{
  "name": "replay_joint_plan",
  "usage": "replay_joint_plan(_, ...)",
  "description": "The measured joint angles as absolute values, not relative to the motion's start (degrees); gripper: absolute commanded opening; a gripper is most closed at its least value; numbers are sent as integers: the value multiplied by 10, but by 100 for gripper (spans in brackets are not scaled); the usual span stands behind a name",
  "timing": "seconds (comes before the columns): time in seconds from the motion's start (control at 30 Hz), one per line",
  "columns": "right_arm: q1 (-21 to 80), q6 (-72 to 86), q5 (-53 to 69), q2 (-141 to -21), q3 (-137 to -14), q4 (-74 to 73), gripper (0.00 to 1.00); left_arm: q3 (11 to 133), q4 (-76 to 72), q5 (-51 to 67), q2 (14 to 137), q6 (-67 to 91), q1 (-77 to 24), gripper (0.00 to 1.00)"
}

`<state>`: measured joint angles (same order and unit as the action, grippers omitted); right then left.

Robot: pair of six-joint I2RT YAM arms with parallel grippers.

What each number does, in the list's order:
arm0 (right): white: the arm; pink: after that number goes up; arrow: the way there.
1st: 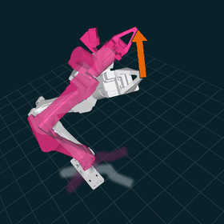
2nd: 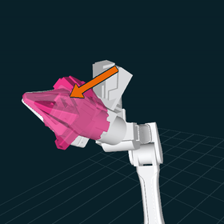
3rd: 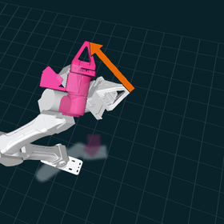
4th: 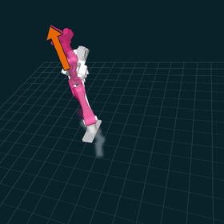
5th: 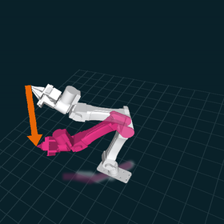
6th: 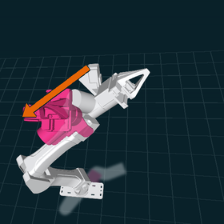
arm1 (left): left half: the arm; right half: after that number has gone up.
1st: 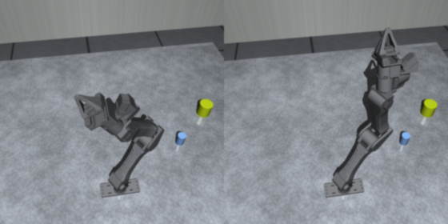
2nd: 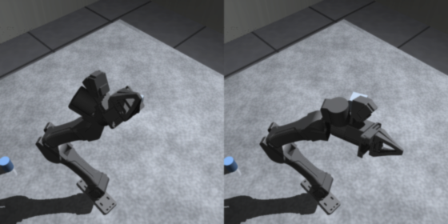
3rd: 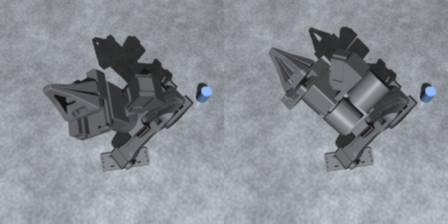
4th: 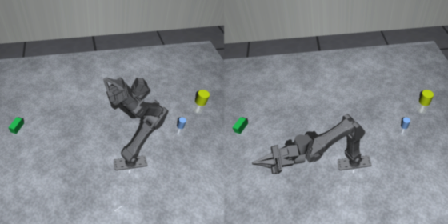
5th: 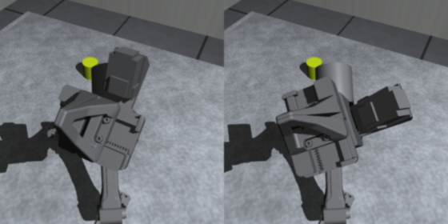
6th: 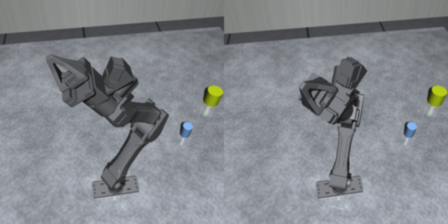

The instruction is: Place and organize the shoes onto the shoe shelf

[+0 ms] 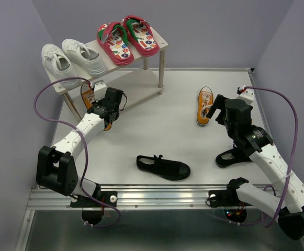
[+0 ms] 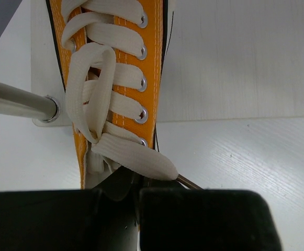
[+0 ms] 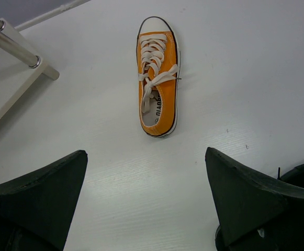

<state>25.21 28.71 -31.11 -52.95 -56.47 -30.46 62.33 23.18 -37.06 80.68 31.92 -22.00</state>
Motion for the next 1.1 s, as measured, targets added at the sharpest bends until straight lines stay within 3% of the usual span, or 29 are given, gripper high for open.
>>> replay_joint_plan(0.87, 252, 287, -315, -513, -564, -306, 100, 575, 174, -389, 812, 334, -211, 1)
replay_joint_plan(0.9, 252, 287, -315, -513, -564, -306, 100, 573, 174, -391, 813, 335, -211, 12)
replay_joint_plan(1.03, 252, 287, -315, -513, -564, -306, 100, 574, 176, -397, 826, 343, -210, 30)
replay_joint_plan(1.1, 252, 287, -315, -513, -564, -306, 100, 576, 178, -404, 838, 348, -210, 43)
